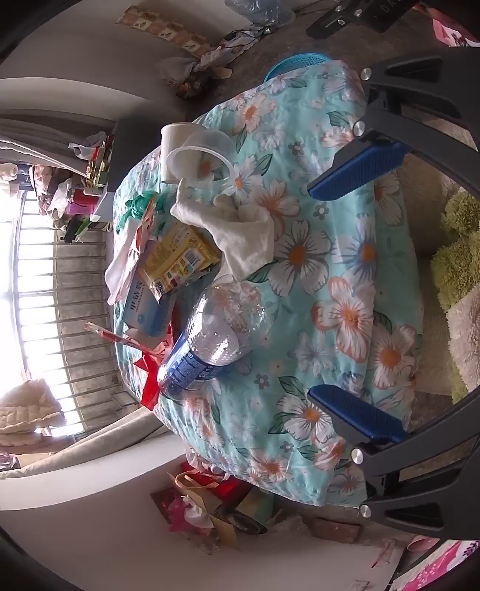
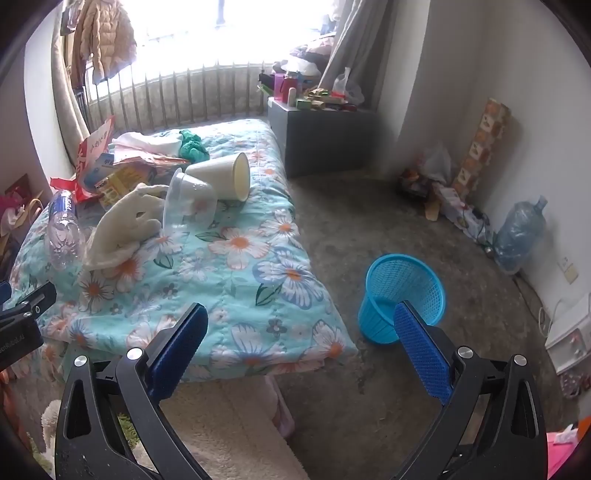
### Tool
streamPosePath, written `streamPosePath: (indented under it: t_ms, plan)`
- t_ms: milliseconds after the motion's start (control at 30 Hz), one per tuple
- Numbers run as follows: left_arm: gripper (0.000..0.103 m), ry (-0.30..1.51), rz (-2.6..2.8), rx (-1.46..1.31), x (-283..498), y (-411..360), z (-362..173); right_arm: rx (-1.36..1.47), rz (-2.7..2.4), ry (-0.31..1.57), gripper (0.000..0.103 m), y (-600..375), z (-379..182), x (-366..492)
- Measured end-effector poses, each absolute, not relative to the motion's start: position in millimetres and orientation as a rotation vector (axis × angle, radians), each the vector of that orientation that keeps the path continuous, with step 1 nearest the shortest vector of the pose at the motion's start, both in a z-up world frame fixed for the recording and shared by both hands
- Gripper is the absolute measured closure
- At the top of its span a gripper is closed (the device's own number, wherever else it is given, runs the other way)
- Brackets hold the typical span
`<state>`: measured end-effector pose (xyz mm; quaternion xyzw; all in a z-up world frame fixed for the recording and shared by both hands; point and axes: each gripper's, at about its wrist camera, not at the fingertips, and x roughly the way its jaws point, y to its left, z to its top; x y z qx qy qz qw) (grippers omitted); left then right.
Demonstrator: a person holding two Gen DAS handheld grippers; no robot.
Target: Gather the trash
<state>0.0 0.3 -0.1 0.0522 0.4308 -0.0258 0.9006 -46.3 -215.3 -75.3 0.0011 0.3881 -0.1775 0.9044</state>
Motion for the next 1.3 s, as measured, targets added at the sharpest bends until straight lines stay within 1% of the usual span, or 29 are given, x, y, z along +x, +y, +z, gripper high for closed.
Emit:
streamPosePath:
  t_ms: [233,1300]
  plan:
    - [0.005,0.893,-0.052,0.111,-1.4,-0.2,-3.0,0.0,-0.366,0.802,0.007,-203.2,-75.9,-38.3]
    - [0.005,0.917,-0.037,0.136,1.2,1.1,-9.5,0.01,-0.365,0.793,0.007,-206.4,-75.7,-39.0]
